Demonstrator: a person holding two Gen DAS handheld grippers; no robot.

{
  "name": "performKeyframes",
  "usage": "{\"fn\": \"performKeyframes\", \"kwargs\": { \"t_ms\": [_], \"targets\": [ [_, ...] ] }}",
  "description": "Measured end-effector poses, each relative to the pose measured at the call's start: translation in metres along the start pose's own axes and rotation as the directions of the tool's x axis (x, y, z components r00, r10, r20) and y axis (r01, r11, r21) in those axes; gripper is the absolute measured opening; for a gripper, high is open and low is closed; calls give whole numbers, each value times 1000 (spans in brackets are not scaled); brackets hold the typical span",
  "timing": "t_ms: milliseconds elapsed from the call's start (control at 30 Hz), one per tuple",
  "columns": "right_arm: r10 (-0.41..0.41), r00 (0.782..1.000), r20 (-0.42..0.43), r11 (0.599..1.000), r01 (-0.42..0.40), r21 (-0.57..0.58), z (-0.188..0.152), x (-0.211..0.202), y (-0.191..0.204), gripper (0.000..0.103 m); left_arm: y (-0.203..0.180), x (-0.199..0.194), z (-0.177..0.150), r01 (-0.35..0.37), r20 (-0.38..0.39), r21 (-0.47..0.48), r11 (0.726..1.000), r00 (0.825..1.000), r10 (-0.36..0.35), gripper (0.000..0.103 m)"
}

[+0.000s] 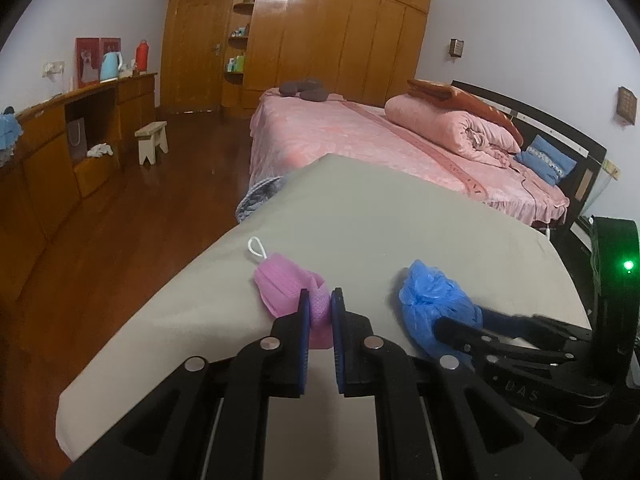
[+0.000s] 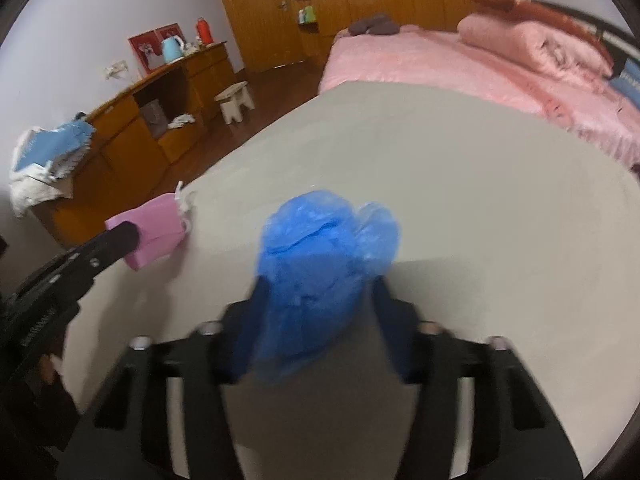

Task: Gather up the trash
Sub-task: 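Grasp the pink mask with the left tool while the right tool grasps the blue shoe covers, then carry the pink mask and blue shoe covers over the bin with both tools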

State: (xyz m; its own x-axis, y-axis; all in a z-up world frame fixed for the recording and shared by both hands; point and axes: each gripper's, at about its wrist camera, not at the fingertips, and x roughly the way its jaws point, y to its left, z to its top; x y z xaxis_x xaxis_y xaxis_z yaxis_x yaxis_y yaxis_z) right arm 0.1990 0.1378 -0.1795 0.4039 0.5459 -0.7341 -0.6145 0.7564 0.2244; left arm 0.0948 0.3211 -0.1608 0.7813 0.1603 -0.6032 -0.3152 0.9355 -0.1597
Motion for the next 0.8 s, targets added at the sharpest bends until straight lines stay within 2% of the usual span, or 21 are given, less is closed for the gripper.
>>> {"fn": "performKeyframes", "kwargs": {
  "t_ms": [100, 333, 800],
  "targets": [
    [1, 1000, 15, 1000, -1, -4, 1, -8, 0, 32, -1, -1, 0, -1, 1, 3, 1000, 1000, 1, 10],
    [-29, 996, 87, 999, 27, 21, 5, -45, -14, 31, -12, -8, 4, 23, 12, 11, 1000, 1000, -23, 10],
    [-124, 972, 200, 991, 111, 76, 1, -131, -53, 31, -86, -34, 25, 162, 56, 90, 983, 984, -168, 10]
  ]
}}
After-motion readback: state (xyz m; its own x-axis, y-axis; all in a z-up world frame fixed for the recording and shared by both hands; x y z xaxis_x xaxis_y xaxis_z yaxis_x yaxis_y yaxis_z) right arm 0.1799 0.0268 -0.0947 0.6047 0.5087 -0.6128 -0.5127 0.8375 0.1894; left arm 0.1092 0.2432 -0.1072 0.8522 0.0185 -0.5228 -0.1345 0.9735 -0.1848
